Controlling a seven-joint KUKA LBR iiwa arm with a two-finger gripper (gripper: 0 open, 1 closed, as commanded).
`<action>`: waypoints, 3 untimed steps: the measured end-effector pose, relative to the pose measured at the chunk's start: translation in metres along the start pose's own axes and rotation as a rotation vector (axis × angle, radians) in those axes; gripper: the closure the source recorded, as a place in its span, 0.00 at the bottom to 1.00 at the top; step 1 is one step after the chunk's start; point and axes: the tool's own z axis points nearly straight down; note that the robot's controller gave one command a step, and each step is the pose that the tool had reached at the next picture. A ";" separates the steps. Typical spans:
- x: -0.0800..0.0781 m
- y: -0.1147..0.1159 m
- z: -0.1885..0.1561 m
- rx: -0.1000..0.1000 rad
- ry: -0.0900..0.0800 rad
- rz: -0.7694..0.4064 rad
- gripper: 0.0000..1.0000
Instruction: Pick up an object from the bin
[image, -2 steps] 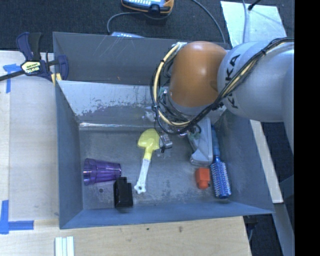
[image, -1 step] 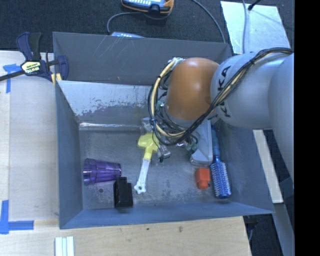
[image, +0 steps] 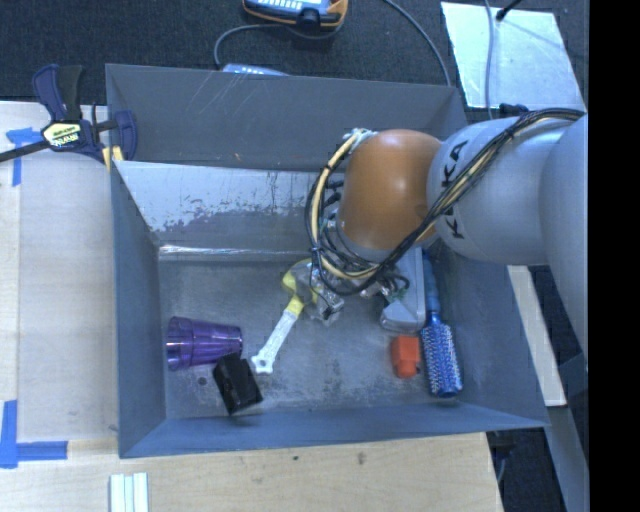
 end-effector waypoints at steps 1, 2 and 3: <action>0.001 0.001 0.001 -0.002 0.003 0.000 0.00; -0.001 0.000 -0.001 -0.001 -0.002 0.000 1.00; -0.001 0.000 -0.001 -0.001 -0.002 0.001 1.00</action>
Offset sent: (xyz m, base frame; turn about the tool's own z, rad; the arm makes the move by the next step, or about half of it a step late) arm 0.0000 0.0000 0.0000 0.0000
